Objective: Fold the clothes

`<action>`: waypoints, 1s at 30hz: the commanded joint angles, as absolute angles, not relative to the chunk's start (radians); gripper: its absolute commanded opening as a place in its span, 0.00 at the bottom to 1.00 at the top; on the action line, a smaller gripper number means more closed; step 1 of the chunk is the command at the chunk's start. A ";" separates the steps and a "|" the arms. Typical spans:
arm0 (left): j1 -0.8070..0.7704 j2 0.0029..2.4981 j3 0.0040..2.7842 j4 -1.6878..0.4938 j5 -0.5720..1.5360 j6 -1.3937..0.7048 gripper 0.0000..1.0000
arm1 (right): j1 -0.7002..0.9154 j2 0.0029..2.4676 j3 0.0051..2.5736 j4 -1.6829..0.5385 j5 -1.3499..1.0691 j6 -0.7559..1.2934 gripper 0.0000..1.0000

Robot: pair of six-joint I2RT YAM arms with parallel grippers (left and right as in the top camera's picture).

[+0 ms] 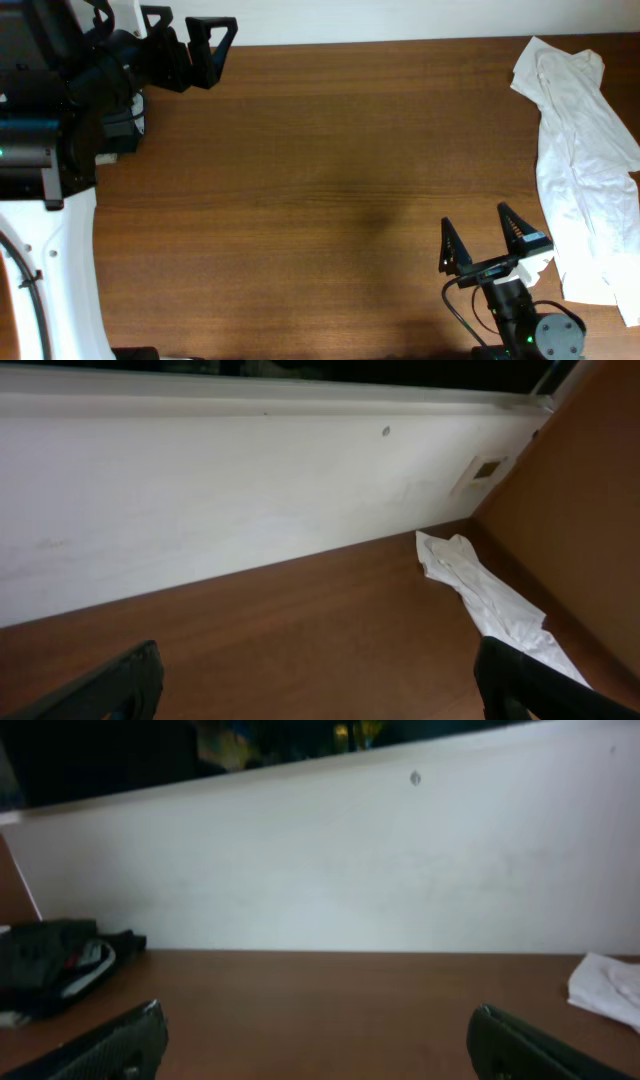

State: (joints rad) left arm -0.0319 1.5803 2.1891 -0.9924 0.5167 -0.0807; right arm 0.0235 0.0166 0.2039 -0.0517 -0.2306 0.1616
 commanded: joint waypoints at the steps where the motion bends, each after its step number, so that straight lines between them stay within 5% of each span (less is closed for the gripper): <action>1: -0.035 1.580 2.194 -0.990 0.520 -0.090 0.99 | 0.033 0.003 0.114 0.078 -0.235 0.165 0.99; 7: -0.035 1.580 2.194 -0.990 0.520 -0.090 0.99 | 0.033 0.003 0.006 0.232 -0.221 0.165 0.99; 14: -0.035 1.580 2.194 -0.990 0.520 -0.090 0.99 | 0.033 0.007 0.006 -0.057 -0.225 0.165 0.99; 30: -0.035 1.580 2.194 -0.990 0.520 -0.090 0.99 | 0.033 0.013 0.006 -0.057 -0.225 0.165 0.99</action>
State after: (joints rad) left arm -0.0319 1.5803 2.1891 -0.9913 0.5167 -0.0807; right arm 0.0242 0.0151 0.0105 -0.0521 -0.2272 0.1612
